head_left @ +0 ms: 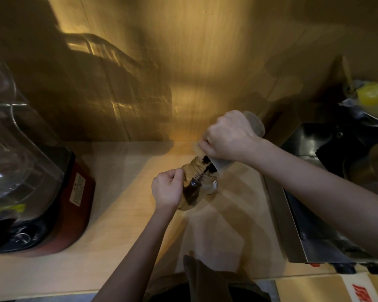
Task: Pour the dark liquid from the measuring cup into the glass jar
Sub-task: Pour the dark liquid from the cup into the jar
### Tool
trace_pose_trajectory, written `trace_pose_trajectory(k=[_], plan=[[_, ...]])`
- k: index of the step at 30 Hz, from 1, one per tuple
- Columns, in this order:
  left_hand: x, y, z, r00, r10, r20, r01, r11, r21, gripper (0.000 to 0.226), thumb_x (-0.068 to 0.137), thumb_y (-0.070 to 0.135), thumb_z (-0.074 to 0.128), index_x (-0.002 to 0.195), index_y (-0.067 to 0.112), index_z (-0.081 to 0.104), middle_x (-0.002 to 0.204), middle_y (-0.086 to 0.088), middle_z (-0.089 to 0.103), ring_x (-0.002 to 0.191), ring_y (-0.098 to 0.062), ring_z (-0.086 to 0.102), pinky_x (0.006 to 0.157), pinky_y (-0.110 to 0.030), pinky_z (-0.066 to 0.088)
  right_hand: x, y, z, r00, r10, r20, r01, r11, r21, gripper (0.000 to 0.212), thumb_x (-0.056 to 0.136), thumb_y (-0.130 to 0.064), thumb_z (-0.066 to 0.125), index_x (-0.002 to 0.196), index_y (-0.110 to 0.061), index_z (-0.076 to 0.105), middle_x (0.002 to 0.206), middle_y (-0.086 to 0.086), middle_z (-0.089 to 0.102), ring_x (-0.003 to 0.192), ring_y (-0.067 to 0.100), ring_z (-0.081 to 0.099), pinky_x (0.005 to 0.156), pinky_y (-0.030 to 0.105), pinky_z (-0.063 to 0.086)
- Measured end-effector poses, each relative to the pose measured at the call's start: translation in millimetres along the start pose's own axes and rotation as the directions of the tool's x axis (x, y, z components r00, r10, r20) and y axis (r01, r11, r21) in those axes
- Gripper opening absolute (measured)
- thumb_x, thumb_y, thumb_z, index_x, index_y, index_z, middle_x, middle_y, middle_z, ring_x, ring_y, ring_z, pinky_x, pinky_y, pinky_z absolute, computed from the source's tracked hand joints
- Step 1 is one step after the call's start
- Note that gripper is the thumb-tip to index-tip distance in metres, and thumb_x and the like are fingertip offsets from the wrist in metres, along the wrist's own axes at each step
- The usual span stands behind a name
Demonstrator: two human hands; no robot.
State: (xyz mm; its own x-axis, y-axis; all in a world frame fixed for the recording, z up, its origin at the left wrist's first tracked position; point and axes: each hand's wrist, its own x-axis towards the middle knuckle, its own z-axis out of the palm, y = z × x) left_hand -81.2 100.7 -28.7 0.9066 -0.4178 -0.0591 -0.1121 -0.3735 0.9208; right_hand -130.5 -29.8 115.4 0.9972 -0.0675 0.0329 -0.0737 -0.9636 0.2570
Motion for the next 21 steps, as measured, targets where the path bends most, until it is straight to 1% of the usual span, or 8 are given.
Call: trace_pose_trajectory(k=[4,6,7,10,12,14,17,21], plan=[[-1,-3,1,1.000,0.011,-0.014,-0.010,1.000,0.015,0.044,0.083,0.025,0.047,0.055,-0.009,0.054,0.051,-0.014,0.043,0.053,-0.025,0.041,0.056,-0.036,0.037,1,1,8,0.998,0.000,-0.070,0.002,1.000,0.029,0.051,0.095,-0.031,0.039,0.049,-0.013,0.051,0.040,-0.005,0.027,0.045,0.020,0.042,0.050,0.028,0.032],[-1,-3,0,1.000,0.010,-0.020,-0.010,1.000,0.020,0.044,0.084,0.023,0.047,0.054,-0.009,0.053,0.050,-0.013,0.042,0.052,-0.025,0.040,0.056,-0.036,0.038,2,2,11,0.980,0.024,-0.200,-0.011,0.998,0.064,0.050,0.086,-0.027,0.046,0.039,-0.012,0.052,0.035,-0.010,0.012,0.034,0.019,0.035,0.040,0.020,0.023],[-2,-3,1,1.000,0.005,-0.021,-0.005,1.000,0.022,0.044,0.084,0.022,0.047,0.054,-0.008,0.053,0.050,-0.013,0.042,0.052,-0.025,0.040,0.056,-0.036,0.037,2,3,13,0.969,0.039,-0.246,-0.017,0.996,0.091,0.049,0.081,-0.026,0.047,0.034,-0.014,0.048,0.034,-0.012,0.006,0.030,0.017,0.030,0.040,0.014,0.017],[-3,-1,0,1.000,-0.002,-0.014,0.002,1.000,0.017,0.043,0.085,0.021,0.047,0.052,-0.006,0.054,0.049,-0.012,0.040,0.051,-0.023,0.038,0.056,-0.033,0.033,2,4,18,0.943,0.034,-0.330,0.007,0.993,0.120,0.048,0.075,-0.025,0.046,0.029,-0.013,0.046,0.030,-0.008,0.011,0.027,0.015,0.023,0.040,0.014,0.015],[-3,-1,0,1.000,0.000,-0.006,0.000,1.000,0.014,0.041,0.085,0.021,0.047,0.050,0.001,0.054,0.049,-0.010,0.039,0.051,-0.022,0.037,0.055,-0.032,0.032,2,5,18,0.940,0.021,-0.341,0.022,0.992,0.124,0.049,0.075,-0.025,0.041,0.029,-0.012,0.047,0.031,-0.005,0.017,0.027,0.014,0.021,0.040,0.017,0.020],[-3,-1,-1,1.000,-0.006,-0.004,0.006,1.000,0.016,0.040,0.085,0.021,0.047,0.049,0.003,0.052,0.049,-0.009,0.039,0.051,-0.021,0.037,0.055,-0.032,0.031,1,6,20,0.936,0.000,-0.353,0.043,0.993,0.114,0.047,0.076,-0.022,0.047,0.029,-0.012,0.048,0.032,-0.005,0.019,0.027,0.014,0.022,0.039,0.017,0.022],[-4,0,0,1.000,-0.008,0.004,0.008,1.000,0.006,0.042,0.085,0.021,0.047,0.053,-0.005,0.055,0.051,-0.012,0.043,0.053,-0.024,0.040,0.056,-0.033,0.035,1,6,21,0.943,-0.023,-0.331,0.065,0.991,0.116,0.044,0.073,-0.021,0.055,0.030,-0.013,0.049,0.032,-0.005,0.021,0.027,0.014,0.023,0.039,0.017,0.023],[-4,4,0,1.000,-0.003,-0.006,0.003,1.000,0.010,0.042,0.085,0.020,0.047,0.044,0.012,0.044,0.046,-0.004,0.036,0.049,-0.019,0.034,0.053,-0.033,0.029,3,4,21,0.942,-0.062,-0.329,0.090,0.993,0.071,0.043,0.071,-0.024,0.059,0.030,-0.015,0.049,0.033,-0.004,0.018,0.029,0.014,0.022,0.040,0.018,0.024]])
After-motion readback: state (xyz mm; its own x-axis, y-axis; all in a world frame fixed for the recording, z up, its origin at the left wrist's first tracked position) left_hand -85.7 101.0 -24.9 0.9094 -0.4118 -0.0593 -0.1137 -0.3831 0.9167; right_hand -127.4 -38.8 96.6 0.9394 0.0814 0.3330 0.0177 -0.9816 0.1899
